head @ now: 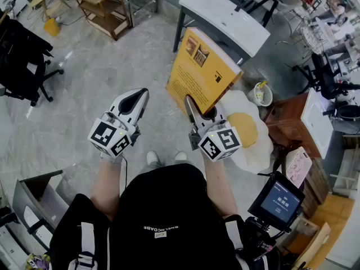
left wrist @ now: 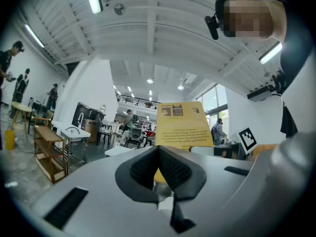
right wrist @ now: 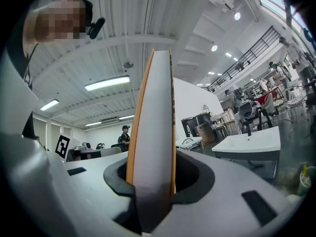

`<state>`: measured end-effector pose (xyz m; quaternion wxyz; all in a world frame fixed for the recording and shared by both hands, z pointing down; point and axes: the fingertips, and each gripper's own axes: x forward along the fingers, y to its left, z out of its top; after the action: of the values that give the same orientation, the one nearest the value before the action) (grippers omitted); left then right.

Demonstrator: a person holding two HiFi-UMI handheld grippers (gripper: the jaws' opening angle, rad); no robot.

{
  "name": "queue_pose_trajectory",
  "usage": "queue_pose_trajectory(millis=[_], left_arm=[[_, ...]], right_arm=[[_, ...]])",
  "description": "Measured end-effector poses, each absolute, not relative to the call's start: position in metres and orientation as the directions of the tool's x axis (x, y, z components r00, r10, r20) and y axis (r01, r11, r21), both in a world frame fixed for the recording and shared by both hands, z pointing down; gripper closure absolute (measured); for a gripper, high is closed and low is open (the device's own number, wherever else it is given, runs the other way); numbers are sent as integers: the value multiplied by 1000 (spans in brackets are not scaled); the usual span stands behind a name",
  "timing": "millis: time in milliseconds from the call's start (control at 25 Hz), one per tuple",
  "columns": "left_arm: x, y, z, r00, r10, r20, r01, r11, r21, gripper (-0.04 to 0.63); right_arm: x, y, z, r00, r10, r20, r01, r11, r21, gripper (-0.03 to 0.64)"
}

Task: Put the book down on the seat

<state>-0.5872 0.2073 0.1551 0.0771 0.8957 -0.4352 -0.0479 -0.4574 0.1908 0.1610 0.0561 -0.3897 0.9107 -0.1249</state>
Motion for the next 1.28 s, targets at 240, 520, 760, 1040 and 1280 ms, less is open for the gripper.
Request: queue_pose_trajectory(millis=[240, 520, 760, 1040, 1280], left_arm=[[-581, 214, 154, 645, -764, 20, -756, -635, 157, 581], [-575, 214, 163, 698, -716, 22, -707, -683, 183, 581], [-578, 219, 172, 727, -681, 84, -686, -719, 111, 581], [-568, 216, 165, 778, -626, 47, -626, -766, 149, 581], [-551, 203, 168, 780, -623, 66, -625, -769, 132, 581]], right_arm=[[-460, 193, 156, -676, -737, 5, -711, 649, -270, 454], [-458, 192, 157, -651, -759, -1, -728, 624, -284, 454], [-467, 197, 158, -618, -786, -21, -737, 588, -333, 456], [-462, 204, 163, -578, -816, -9, -780, 556, -287, 456], [-445, 195, 165, -559, -829, -14, -794, 540, -280, 456]])
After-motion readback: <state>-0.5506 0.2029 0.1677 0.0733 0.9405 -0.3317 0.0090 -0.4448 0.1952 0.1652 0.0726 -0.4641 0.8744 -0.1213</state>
